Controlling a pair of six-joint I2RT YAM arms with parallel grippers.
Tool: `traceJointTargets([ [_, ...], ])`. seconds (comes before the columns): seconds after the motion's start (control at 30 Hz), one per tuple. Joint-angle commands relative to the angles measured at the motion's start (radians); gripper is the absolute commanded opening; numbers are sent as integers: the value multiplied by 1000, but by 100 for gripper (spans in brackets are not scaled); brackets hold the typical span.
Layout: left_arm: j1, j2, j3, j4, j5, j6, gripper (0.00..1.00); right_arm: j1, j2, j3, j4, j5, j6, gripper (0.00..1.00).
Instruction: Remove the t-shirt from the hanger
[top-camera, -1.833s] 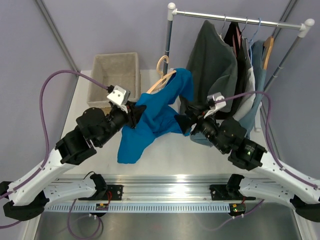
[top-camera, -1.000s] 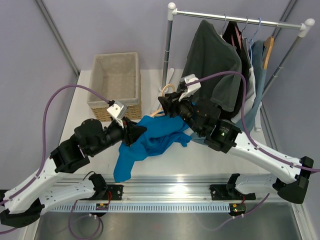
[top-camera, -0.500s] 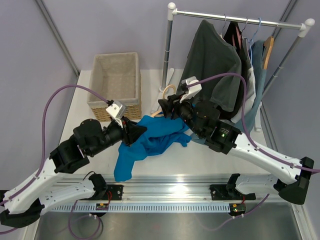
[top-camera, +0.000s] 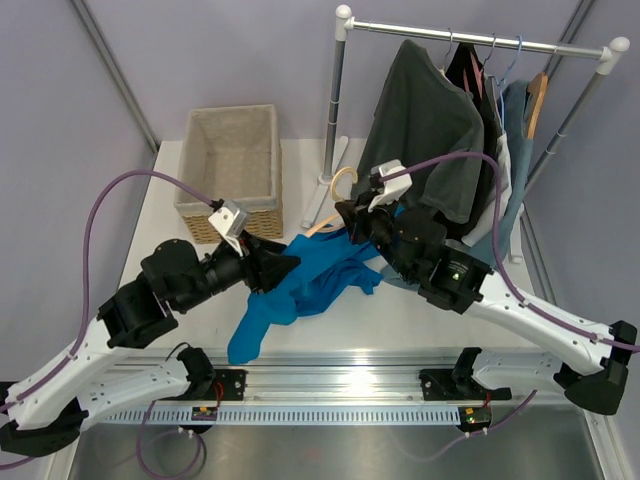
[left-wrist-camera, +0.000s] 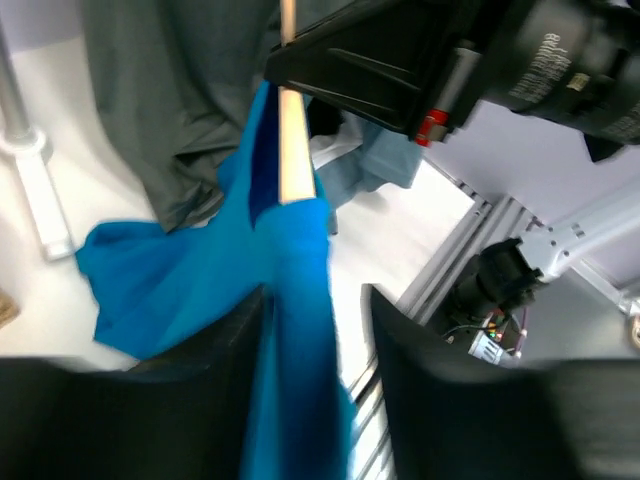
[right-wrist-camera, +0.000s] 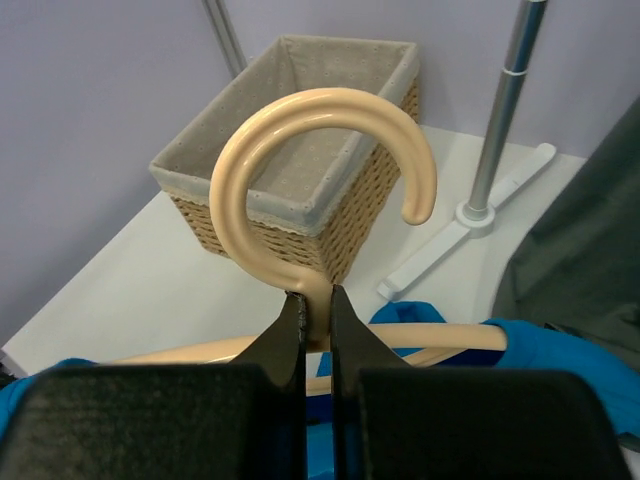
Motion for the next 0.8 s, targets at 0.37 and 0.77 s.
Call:
traceJointTargets([
  [0.37,-6,-97,-60,77,246,-37,79,-4,-164,196,-157,131,-14,0],
  [0.77,-6,-193,-152,3,159,-56,0,-4,-162,327,-232,234,-46,0],
])
